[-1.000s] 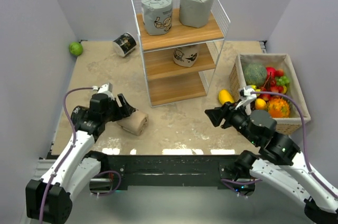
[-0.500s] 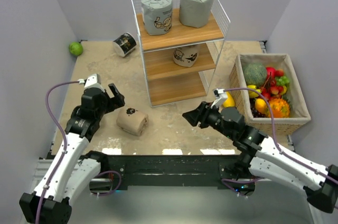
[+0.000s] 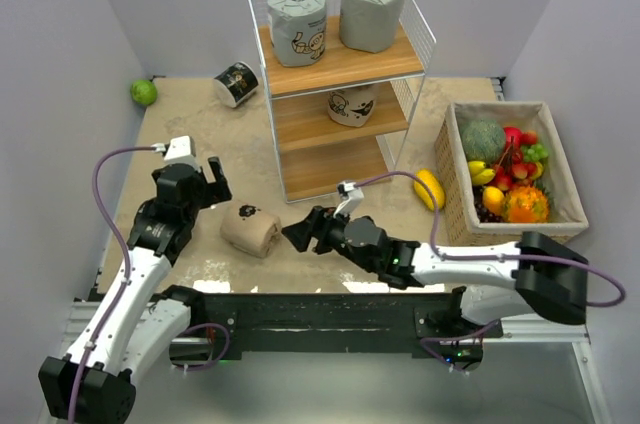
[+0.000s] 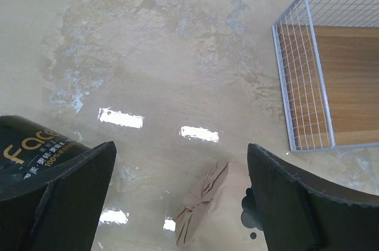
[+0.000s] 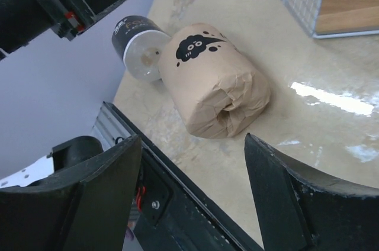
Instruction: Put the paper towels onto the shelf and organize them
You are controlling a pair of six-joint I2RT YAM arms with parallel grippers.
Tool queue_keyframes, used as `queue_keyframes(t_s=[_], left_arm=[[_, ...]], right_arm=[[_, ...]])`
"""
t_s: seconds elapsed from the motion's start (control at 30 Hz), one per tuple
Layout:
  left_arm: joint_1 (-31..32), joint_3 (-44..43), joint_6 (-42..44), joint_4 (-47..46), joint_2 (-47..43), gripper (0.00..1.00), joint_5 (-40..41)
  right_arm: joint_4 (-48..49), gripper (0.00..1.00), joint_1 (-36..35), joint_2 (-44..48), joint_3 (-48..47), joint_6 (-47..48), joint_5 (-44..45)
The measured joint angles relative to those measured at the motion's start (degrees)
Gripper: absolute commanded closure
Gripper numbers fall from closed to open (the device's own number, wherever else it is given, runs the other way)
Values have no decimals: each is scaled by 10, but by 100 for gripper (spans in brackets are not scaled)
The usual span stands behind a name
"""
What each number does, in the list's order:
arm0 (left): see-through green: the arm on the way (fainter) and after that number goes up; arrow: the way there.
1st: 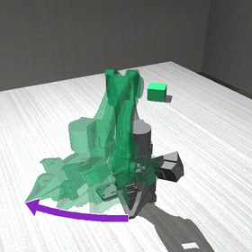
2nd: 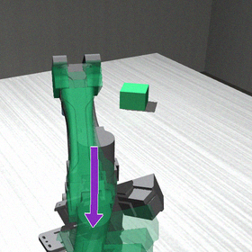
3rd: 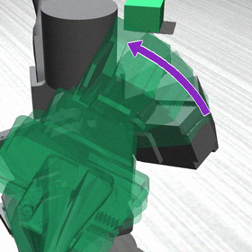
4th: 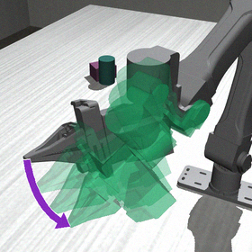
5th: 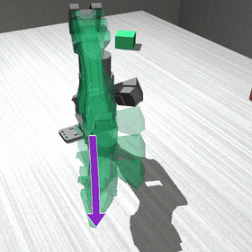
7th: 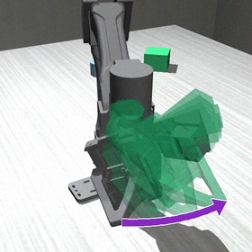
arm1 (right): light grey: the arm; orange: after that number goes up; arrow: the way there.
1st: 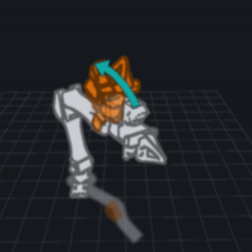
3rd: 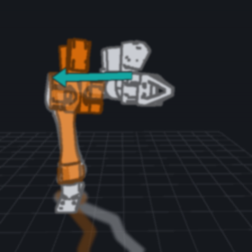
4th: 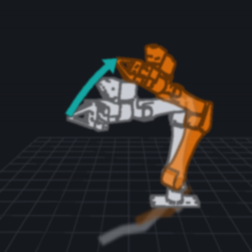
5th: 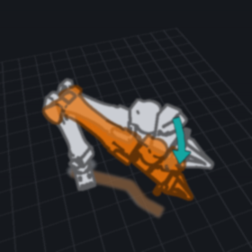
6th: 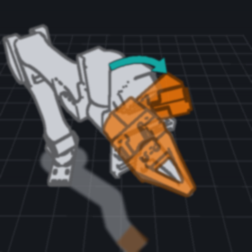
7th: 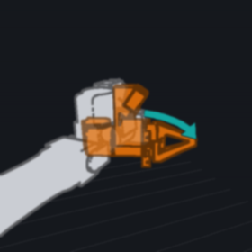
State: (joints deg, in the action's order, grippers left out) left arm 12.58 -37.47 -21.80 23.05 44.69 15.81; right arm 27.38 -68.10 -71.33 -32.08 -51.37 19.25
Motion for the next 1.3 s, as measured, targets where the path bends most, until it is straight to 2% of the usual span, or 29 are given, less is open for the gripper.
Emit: queue_keyframes(t_s=[0.3, 0.43, 0.8, 1.3], left_arm=[[0, 4, 5, -3, -51, 2, 25], [0, 9, 5, -3, -72, 2, 33], [0, 9, 4, -2, -70, 2, 42], [0, 9, 4, -2, -69, 2, 49]], right_arm=[[136, 25, -10, -185, -54, -40, 9], [161, 25, -10, -232, -72, -56, 6], [165, 27, -21, -292, -104, -110, 7], [161, 28, -28, -324, -131, -120, 9]])
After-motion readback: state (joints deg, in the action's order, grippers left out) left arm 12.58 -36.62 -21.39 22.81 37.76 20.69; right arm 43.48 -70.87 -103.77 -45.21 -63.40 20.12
